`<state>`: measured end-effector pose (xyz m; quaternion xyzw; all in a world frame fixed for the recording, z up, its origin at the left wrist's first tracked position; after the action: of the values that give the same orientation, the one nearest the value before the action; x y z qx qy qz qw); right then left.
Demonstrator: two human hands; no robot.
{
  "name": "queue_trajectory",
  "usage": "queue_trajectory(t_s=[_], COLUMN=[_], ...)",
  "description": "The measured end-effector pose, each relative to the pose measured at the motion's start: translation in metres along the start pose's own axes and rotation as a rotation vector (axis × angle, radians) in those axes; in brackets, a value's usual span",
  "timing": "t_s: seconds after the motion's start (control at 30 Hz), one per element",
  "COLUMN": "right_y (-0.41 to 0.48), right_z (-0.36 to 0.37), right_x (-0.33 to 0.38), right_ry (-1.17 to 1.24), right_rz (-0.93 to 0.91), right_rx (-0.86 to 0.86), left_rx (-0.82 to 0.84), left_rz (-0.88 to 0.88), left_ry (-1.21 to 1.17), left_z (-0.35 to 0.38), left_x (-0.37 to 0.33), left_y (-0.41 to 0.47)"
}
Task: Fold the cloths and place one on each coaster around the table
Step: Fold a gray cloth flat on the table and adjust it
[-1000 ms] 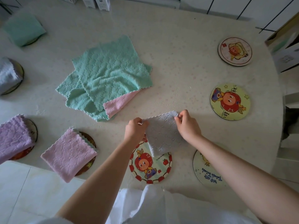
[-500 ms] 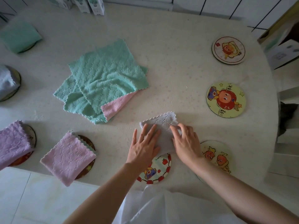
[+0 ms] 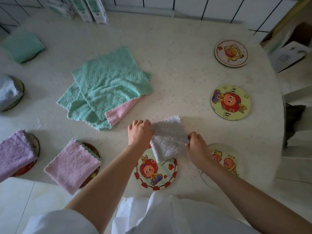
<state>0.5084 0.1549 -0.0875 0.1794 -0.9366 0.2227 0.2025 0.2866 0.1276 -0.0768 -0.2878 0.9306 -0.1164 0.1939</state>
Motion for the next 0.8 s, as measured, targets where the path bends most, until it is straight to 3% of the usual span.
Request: queue_trajectory(t_s=[0.17,0.4,0.8], right_y=[0.002,-0.011,-0.043], right_z=[0.003,-0.003,0.043], right_x=[-0.017,-0.011,0.012], right_ry=[0.285,0.401,0.315], right_rz=[0.207,0.156,0.024], right_rx=[0.131,0.224,0.307], left_rx=[0.126,0.307,0.228], left_rz=[-0.173,-0.387,-0.538], left_ry=[-0.323,-0.907,-0.978], left_z=[-0.002,-0.010,0.026], left_x=[0.008,0.029,0.119], left_y=[0.005,-0.028,-0.109])
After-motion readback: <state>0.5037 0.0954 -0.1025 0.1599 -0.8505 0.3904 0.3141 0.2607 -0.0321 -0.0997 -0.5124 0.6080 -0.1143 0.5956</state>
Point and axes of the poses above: each hand's wrist, its own y-axis towards the middle knuckle, its own z-axis out of the palm, x = y × z, the point moved 10 cm from there along y, towards the middle knuckle, and after that the axes turned 8 degrees about -z, right-handed, at the moved point
